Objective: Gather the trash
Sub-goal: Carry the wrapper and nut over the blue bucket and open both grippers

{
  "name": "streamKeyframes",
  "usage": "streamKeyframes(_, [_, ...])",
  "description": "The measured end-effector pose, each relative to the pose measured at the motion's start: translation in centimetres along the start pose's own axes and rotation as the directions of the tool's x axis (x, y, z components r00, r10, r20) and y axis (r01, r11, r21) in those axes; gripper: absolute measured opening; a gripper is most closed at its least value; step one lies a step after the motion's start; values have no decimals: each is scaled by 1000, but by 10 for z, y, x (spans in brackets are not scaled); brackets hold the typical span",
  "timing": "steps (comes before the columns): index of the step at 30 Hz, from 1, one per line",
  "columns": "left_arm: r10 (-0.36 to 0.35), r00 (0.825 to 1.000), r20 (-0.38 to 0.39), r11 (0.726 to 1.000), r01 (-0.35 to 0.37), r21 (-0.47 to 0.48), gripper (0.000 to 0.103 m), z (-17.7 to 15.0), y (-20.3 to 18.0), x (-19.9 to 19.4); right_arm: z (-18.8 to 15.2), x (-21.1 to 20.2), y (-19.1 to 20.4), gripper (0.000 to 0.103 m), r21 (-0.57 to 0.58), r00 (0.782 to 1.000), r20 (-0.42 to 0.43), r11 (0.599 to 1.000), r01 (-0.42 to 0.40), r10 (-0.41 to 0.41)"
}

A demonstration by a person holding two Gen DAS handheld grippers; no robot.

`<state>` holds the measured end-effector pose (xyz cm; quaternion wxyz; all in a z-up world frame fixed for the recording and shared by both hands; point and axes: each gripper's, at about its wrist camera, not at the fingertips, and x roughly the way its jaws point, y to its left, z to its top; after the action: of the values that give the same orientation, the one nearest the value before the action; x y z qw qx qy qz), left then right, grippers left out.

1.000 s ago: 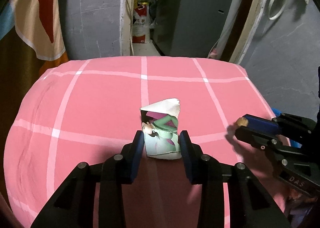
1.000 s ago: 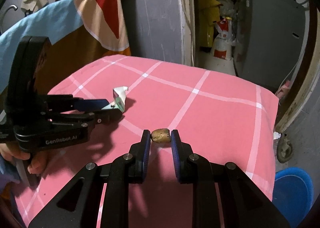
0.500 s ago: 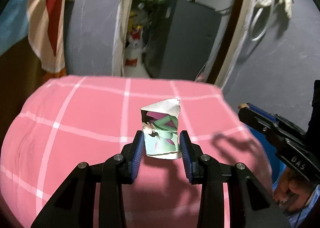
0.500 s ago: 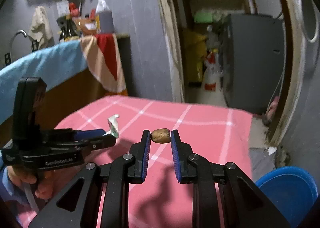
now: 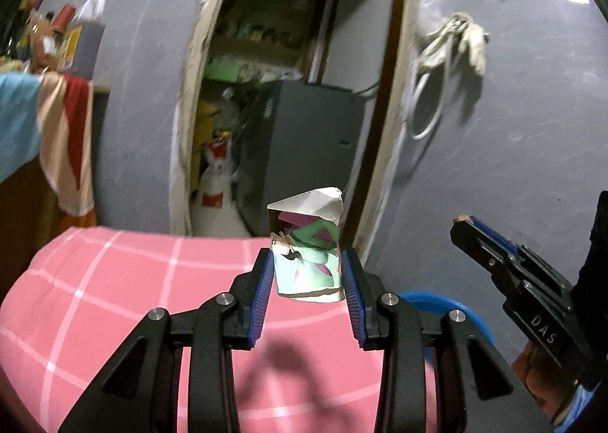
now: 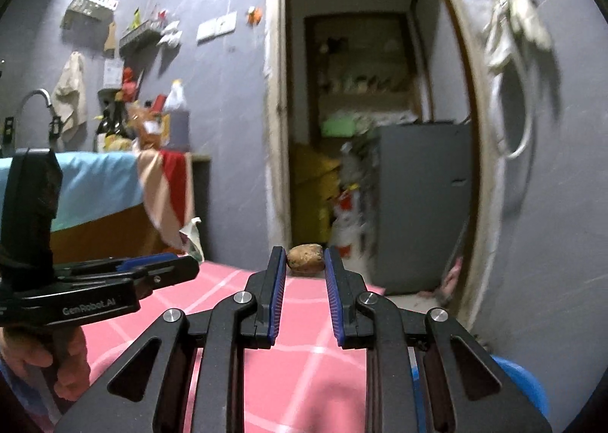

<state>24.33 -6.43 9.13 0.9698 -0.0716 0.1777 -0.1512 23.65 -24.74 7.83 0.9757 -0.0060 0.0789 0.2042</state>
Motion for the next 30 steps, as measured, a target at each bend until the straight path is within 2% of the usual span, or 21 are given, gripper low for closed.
streamKeyframes(5, [-60, 997, 47, 997, 58, 45, 32, 2, -39, -3, 1, -35, -14, 19, -20, 992, 60, 993, 113, -112])
streamKeyframes(12, [-149, 989, 22, 985, 146, 90, 32, -3, -93, 10, -6, -66, -44, 19, 31, 972, 48, 973, 228, -230])
streamKeyframes(16, [-180, 984, -15, 978, 180, 109, 32, -10, -119, 20, -13, -76, -63, 19, 88, 961, 7, 957, 276, -277])
streamKeyframes(20, [-178, 982, -66, 975, 185, 120, 32, -18, -137, 34, -21, -83, -82, 19, 141, 951, -51, 940, 310, -306])
streamKeyframes(30, [-168, 965, -203, 977, 190, 93, 32, -36, -147, 69, -42, -80, -116, 20, 241, 925, -202, 899, 366, -323])
